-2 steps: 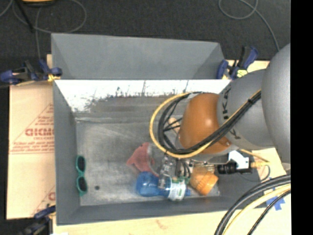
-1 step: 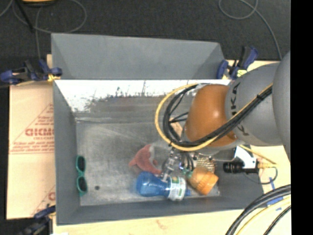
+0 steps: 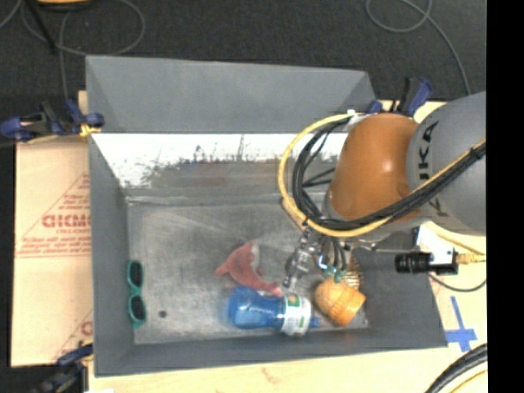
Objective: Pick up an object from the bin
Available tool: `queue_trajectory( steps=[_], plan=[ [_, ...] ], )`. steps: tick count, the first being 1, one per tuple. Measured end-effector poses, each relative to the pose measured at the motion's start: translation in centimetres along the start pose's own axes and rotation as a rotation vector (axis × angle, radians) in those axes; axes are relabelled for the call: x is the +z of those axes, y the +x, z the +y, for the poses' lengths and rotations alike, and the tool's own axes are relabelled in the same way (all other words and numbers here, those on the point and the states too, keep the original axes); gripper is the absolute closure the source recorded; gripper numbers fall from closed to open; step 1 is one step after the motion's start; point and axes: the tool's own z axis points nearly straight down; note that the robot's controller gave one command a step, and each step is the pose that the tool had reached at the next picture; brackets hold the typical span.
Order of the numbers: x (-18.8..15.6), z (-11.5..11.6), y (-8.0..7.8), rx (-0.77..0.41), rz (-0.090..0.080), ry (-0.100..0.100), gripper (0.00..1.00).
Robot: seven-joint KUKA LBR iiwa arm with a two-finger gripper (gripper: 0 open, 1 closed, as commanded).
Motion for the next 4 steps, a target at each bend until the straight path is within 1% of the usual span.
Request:
queue_trajectory(
  steps=[1, 2, 3, 4],
  plan=[
    [4.0, 0.7, 0.2, 0.173, -0.008, -0.003, 0.0],
    [4.4, 0.7, 0.3, 0.175, -0.007, -0.001, 0.0],
    [11.6, 6.0, -1.5, 0.218, -0.014, -0.011, 1.0],
    [11.6, 6.0, -1.5, 0.218, -0.014, -0.01, 1.0]
  ],
)
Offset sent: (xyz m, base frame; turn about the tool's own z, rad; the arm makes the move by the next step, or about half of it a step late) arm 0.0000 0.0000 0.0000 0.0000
